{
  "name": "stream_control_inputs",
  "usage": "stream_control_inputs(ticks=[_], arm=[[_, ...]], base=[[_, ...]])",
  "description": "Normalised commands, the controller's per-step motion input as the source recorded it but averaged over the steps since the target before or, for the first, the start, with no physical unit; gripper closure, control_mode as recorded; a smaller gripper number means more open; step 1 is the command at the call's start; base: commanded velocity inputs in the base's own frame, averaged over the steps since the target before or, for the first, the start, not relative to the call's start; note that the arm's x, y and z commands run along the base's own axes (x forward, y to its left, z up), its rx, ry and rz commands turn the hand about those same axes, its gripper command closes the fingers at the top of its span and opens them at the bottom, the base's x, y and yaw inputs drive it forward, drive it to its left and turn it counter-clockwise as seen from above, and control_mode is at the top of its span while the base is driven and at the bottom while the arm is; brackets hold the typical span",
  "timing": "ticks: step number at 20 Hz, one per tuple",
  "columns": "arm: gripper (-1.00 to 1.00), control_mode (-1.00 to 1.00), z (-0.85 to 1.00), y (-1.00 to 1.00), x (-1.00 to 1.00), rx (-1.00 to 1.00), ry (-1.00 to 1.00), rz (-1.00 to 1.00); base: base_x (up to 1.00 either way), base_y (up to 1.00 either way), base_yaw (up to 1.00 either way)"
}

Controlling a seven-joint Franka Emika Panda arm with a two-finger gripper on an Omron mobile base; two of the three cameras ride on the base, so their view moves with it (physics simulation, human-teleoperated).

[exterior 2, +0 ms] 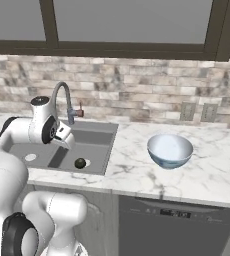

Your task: Pick the onions from the cabinet and place them in one bowl. Pick the squash from the sink and place it in the other bowl.

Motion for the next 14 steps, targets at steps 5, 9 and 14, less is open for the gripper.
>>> stream_control_inputs(ticks=[5, 9, 14], arm=[[-1.00, 1.00, 0.00, 0.00, 0.00, 0.00, 0.00, 0.00], [-1.00, -1.00, 0.00, 0.00, 0.00, 0.00, 0.00, 0.00], [-1.00, -1.00, 0.03, -0.02, 0.22, 0.00, 0.07, 0.01]], base=[[0.00, 0.00, -0.01], [0.00, 0.00, 0.00], [0.00, 0.00, 0.00]])
